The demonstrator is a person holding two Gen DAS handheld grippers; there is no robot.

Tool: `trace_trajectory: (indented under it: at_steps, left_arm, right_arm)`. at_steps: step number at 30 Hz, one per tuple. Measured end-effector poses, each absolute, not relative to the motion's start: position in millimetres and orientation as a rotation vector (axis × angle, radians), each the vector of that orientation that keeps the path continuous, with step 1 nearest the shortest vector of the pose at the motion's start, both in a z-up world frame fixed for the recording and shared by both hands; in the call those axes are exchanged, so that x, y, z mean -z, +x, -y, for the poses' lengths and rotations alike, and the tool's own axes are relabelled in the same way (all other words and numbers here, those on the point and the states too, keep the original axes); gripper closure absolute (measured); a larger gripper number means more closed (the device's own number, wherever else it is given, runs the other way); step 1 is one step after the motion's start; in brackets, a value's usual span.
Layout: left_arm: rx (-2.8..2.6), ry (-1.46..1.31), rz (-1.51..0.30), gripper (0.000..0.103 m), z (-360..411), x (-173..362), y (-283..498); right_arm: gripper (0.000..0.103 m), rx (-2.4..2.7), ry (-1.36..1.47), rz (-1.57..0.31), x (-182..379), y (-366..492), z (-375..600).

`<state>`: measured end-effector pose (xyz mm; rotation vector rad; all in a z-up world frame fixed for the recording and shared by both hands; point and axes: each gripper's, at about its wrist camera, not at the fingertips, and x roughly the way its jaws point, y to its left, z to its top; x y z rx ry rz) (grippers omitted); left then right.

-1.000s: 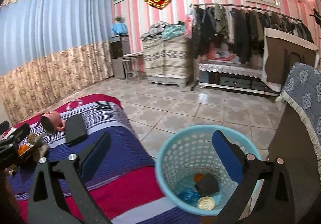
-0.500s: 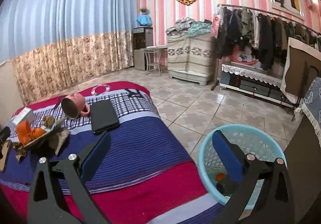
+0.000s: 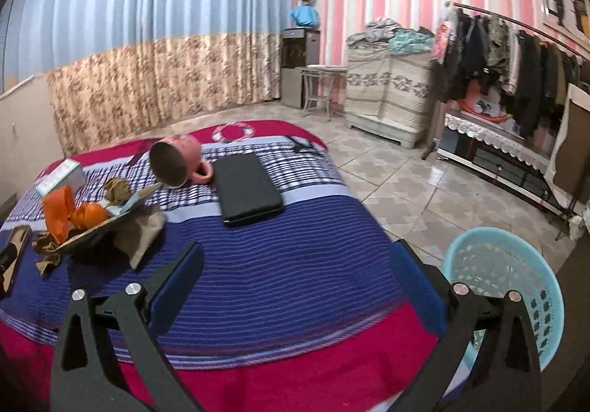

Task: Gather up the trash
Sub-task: 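Move both tools back over the bed toward the remaining items, then grasp the brown crumpled paper with the left tool while the right tool grasps the printed snack wrapper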

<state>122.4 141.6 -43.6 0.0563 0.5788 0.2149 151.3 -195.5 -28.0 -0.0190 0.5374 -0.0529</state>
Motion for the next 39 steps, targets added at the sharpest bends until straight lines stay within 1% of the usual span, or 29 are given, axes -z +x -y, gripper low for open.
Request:
trace_trajectory:
  at_steps: [6,11,12,14,15,16,17,18,19,20,24,30,36,39]
  left_arm:
    - [-0.176,0.002,-0.620,0.006,-151,53,139]
    - [-0.165,0.040,-0.648,0.006,-137,64,160]
    - [-0.163,0.045,-0.670,0.008,-135,68,167]
    - [-0.124,0.028,-0.705,0.025,-134,72,176]
    - [-0.098,0.017,-0.724,0.028,-135,74,180]
    - [-0.091,0.013,-0.735,0.033,-135,76,183]
    - [-0.083,0.009,-0.754,0.041,-136,79,187]
    - [-0.073,0.001,-0.770,0.046,-137,81,189]
    - [-0.058,-0.011,-0.781,0.056,-137,83,190]
    - [-0.032,-0.027,-0.786,0.061,-138,84,190]
    - [-0.065,0.019,-0.732,0.062,-136,75,177]
    - [-0.135,0.081,-0.630,0.062,-154,43,153]
    - [-0.188,0.085,-0.577,0.062,-184,26,137]
    - [-0.196,0.077,-0.577,0.062,-193,25,135]
  right_arm:
    - [0.004,0.028,-0.107,-0.556,34,160,162]
    - [0.004,0.024,-0.110,-0.568,37,161,159]
    - [0.004,0.021,-0.098,-0.574,37,162,159]
    - [0.004,0.012,-0.073,-0.585,38,163,160]
    - [0.004,0.003,-0.058,-0.587,37,163,160]
    - [0.004,-0.005,-0.046,-0.587,37,164,158]
    - [0.004,-0.013,-0.036,-0.587,37,164,156]
    - [0.004,-0.027,-0.025,-0.588,36,165,153]
    - [0.004,-0.039,-0.021,-0.589,36,165,149]
    - [0.004,-0.051,-0.021,-0.589,36,165,145]
    - [0.004,-0.115,-0.022,-0.602,35,169,124]
    - [0.005,-0.201,-0.003,-0.624,30,179,87]
    - [0.006,-0.240,0.057,-0.758,48,209,56]
    - [0.019,-0.293,0.159,-0.837,63,222,46]
